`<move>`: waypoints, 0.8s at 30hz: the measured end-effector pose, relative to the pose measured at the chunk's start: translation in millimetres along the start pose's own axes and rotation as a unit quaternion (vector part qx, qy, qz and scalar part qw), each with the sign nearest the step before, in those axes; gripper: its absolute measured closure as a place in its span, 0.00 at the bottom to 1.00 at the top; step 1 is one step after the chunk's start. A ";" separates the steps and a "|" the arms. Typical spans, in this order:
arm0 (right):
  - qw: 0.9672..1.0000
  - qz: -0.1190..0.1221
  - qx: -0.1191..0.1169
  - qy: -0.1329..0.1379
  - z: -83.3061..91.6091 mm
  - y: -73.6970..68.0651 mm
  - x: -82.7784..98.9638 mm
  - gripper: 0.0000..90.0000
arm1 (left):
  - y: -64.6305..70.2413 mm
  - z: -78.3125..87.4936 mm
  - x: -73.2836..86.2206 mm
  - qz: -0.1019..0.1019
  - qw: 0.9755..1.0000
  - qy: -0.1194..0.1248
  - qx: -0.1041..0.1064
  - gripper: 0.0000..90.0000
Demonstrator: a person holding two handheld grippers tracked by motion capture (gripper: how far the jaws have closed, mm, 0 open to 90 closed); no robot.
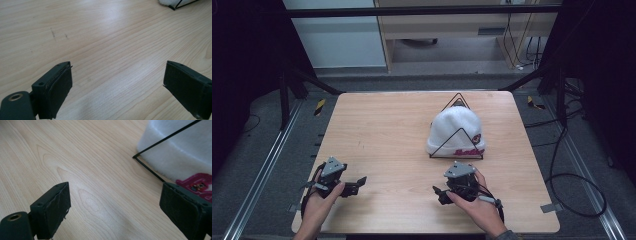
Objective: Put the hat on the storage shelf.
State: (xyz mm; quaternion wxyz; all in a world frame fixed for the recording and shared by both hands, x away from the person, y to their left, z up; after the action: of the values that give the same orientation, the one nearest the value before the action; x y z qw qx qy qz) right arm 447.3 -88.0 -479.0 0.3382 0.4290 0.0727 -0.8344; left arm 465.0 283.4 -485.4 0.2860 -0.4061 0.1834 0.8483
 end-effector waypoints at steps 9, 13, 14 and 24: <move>1.000 -0.002 -0.015 -0.014 -19.2 -10.1 -2.5 0.11 | -12.4 -0.8 20.1 0.015 1.000 -0.002 -0.019 0.09; 0.999 0.007 -0.025 -0.021 -30.4 -20.2 -4.6 0.12 | -15.7 -1.4 25.1 0.012 1.000 -0.005 -0.022 0.09; 0.999 0.007 -0.025 -0.021 -30.4 -20.2 -4.6 0.12 | -15.7 -1.4 25.1 0.012 1.000 -0.005 -0.022 0.09; 0.999 -0.023 -0.023 -0.025 -63.5 -27.5 -14.9 0.13 | -17.6 -17.8 25.7 0.017 1.000 -0.010 -0.009 0.08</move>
State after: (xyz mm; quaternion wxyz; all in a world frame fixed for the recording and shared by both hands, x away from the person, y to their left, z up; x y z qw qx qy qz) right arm 478.4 -33.5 -511.7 0.3305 0.3980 0.0931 -0.8507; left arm 473.6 295.9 -518.0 0.2694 -0.3966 0.1794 0.8590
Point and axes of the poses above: each handheld gripper's, and its own axes: z roughly backward along the jaws, x roughly out of its underside, y roughly to its right, the point moved 3 cm from there along -z, roughly forward along the jaws, and after that the axes turned 7 degrees about x, right-handed, at the moved point
